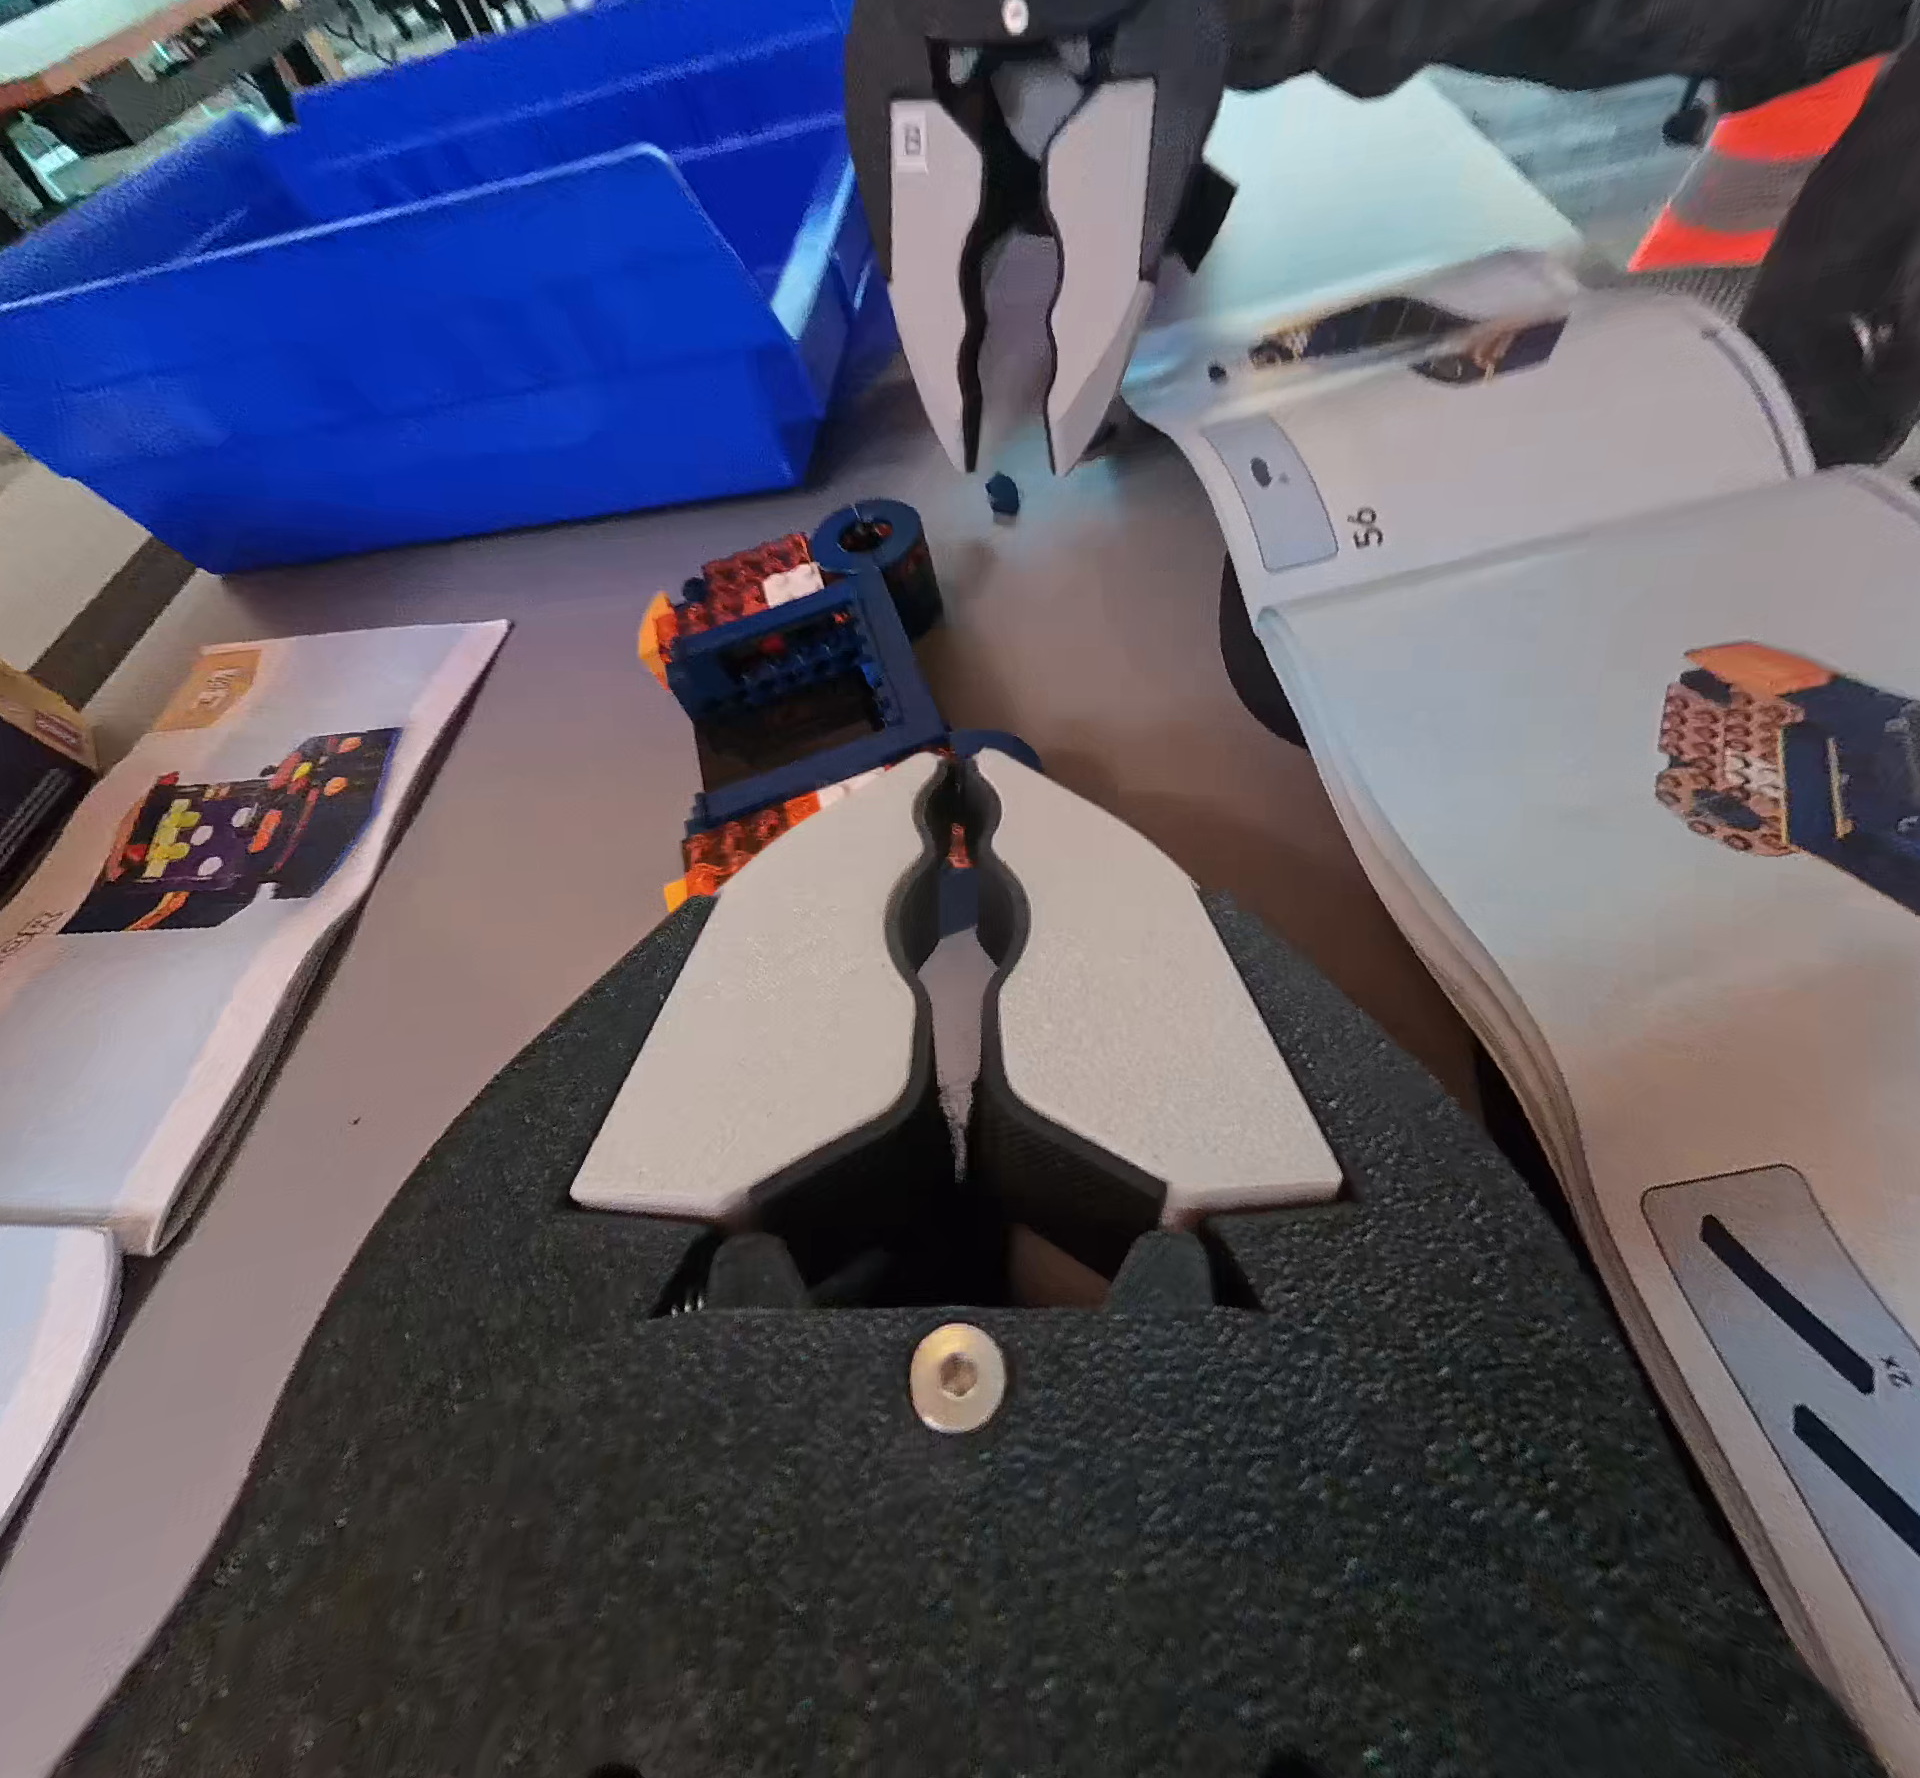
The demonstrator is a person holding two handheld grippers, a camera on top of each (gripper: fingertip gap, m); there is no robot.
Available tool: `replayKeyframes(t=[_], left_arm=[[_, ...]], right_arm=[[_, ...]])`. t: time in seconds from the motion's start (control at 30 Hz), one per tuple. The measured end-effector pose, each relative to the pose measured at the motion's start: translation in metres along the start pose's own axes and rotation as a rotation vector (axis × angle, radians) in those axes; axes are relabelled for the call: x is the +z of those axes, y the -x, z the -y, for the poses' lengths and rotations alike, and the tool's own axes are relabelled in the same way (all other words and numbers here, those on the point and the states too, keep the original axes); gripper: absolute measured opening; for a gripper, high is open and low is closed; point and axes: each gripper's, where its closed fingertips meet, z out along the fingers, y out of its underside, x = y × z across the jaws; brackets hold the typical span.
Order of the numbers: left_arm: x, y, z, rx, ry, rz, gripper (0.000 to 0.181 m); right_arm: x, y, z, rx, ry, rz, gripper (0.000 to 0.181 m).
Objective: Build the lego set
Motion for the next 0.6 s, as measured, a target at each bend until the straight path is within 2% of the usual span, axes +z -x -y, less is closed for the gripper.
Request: replayKeyframes(t=[0.07,0.2,0.23,0.33,0.37,0.4,0.5,0.57,0.6], left_arm=[[-0.005,0.003,0.003,-0.018,-0.037,0.003,0.001],[-0.009,0.006,0.006,-0.013,-0.064,0.012,0.005],[-0.009,0.006,0.006,-0.001,-0.068,0.02,0.007],[-0.012,0.015,0.013,0.069,-0.085,0.12,0.023],[-0.015,0.02,0.019,0.121,-0.095,0.189,0.027],[-0.019,0.026,0.028,0.192,-0.111,0.272,0.031],[-0.042,0.038,0.068,0.411,-0.206,0.601,0.033],[-0.052,0.035,0.087,0.49,-0.245,0.723,0.029],[-0.055,0.033,0.093,0.51,-0.247,0.763,0.024]], right_arm=[[-0.001,-0.005,0.0,-0.079,0.05,-0.006,0.023],[0.008,-0.002,-0.008,-0.143,0.142,0.081,0.017],[0.009,-0.001,-0.005,-0.135,0.118,0.092,0.006],[0.009,-0.003,0.004,-0.023,0.05,0.084,0.006],[0.006,-0.002,0.02,0.08,-0.06,0.098,0.006],[-0.002,0.0,0.047,0.215,-0.235,0.138,0.006],[-0.055,-0.018,0.129,0.712,-0.897,0.267,0.006],[-0.086,-0.034,0.154,1.037,-1.268,0.409,0.006],[-0.091,-0.039,0.16,1.165,-1.376,0.47,0.005]])
